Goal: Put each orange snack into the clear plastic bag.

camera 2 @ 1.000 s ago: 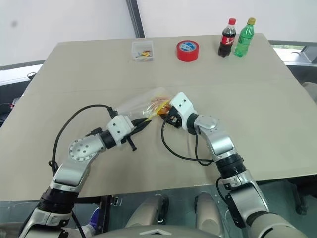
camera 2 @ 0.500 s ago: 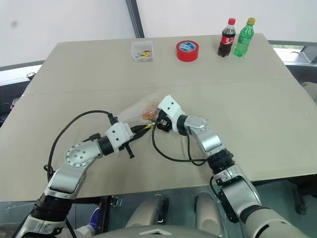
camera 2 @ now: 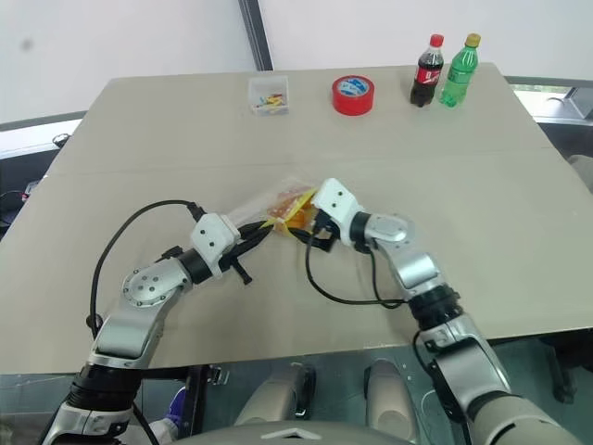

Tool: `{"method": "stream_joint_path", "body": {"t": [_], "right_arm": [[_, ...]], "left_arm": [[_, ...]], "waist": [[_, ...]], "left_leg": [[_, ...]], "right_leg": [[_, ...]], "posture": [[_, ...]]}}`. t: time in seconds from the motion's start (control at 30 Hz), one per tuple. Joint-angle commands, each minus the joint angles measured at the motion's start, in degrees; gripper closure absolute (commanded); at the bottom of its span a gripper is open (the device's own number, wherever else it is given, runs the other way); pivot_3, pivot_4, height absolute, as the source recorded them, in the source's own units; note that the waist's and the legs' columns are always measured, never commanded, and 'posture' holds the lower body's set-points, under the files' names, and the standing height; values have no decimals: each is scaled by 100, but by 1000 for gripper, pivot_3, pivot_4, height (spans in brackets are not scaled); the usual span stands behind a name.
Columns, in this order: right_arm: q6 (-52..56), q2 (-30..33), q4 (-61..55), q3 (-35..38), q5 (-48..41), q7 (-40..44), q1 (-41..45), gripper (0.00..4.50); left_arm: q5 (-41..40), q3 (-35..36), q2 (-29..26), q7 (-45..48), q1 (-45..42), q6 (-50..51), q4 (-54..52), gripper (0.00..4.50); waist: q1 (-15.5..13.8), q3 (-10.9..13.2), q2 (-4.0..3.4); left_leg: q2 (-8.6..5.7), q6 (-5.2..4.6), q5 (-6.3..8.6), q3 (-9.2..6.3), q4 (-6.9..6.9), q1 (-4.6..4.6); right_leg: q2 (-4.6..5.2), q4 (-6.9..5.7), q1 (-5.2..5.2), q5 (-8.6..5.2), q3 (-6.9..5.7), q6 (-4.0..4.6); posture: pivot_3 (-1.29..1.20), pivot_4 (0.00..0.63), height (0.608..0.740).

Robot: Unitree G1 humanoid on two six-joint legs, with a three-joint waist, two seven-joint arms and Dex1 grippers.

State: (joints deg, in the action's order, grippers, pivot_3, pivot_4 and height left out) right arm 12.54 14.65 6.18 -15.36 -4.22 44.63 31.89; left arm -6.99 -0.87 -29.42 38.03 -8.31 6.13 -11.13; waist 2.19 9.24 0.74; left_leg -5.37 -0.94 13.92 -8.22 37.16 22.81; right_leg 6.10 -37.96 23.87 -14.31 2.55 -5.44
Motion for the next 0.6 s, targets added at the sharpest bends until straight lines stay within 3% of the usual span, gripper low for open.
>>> {"method": "stream_joint_path", "body": {"t": [0.03, 0.23, 0.33, 0.47, 0.6], "right_arm": [[-88, 294, -667, 158, 71, -70, -163, 56], [-1262, 794, 196, -285, 1617, -1094, -18, 56], [-2010, 681, 1204, -570, 2255, -1765, 370, 56], [-2561, 494, 1950, -629, 2413, -2076, 672, 56], [-2989, 343, 2464, -557, 2380, -2189, 904, 1276]], "left_arm": [[-226, 193, 64, -69, -156, 97, -65, 4500], [-478, 237, 26, 78, -293, 175, -123, 4500], [-581, 236, -7, 175, -292, 202, -146, 4500], [-599, 251, -49, 219, -270, 191, -169, 4500], [-643, 274, -89, 222, -235, 218, -254, 4500]], "waist": [[20, 0, 0], [13, -1, 1], [31, 0, 1], [21, -1, 3], [17, -1, 3]], "left_leg": [[2, 0, 0, 1, 0, -1], [1, 1, 0, 6, 0, -2], [2, 1, -1, 13, -1, -4], [4, 2, -1, 13, -1, -6], [3, 2, -1, 13, 2, -6]], "right_leg": [[-2, 0, 1, 0, 0, 0], [-2, 0, 0, 0, 2, 0], [-2, -1, 2, 0, 7, 0], [-5, -1, 1, 0, 8, 0], [-3, 2, -4, 0, 9, 1]], "posture": [[0, 150, 740], [0, 150, 740], [0, 150, 740], [0, 150, 740], [0, 150, 740]]}}
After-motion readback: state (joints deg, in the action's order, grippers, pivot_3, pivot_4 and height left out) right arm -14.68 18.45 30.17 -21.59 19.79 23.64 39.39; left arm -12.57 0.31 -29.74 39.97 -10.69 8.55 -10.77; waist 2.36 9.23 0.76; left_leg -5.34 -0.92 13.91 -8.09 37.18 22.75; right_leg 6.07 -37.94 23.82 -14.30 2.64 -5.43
